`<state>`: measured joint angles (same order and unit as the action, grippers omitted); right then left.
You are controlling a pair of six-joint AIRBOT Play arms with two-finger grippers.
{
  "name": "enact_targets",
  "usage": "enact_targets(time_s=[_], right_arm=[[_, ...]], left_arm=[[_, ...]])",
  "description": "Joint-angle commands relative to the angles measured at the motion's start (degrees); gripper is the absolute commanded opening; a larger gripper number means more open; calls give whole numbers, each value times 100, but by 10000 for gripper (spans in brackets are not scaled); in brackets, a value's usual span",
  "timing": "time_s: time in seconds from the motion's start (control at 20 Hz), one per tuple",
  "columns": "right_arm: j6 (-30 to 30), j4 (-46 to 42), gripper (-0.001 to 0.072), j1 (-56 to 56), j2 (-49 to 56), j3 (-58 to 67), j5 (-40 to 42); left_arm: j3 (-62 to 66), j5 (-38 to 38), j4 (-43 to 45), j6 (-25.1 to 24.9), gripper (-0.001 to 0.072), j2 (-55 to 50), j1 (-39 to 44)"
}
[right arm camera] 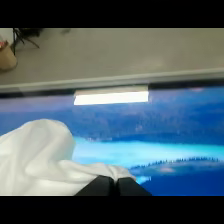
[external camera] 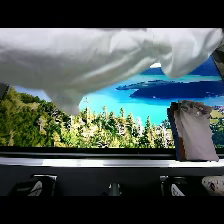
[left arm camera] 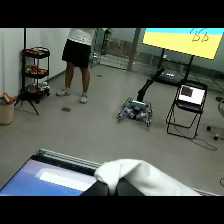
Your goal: Fold the shirts.
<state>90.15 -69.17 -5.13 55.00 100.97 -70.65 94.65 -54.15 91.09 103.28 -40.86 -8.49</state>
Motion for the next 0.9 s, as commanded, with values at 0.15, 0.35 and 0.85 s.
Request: enact_targets(time_s=[0.15, 0.35, 0.85], right_arm=[[369, -326, 19, -35, 302, -2295, -1646], [369, 35, 19, -35, 313, -4970, 195], [299, 407, 20, -37, 422, -6022, 802]], left_arm=[[-1408, -157, -918, -144, 25, -876, -42], [-3770, 1403, -1585, -190, 25, -1784, 708], [-2651, -881, -2162, -684, 720, -3611, 442]])
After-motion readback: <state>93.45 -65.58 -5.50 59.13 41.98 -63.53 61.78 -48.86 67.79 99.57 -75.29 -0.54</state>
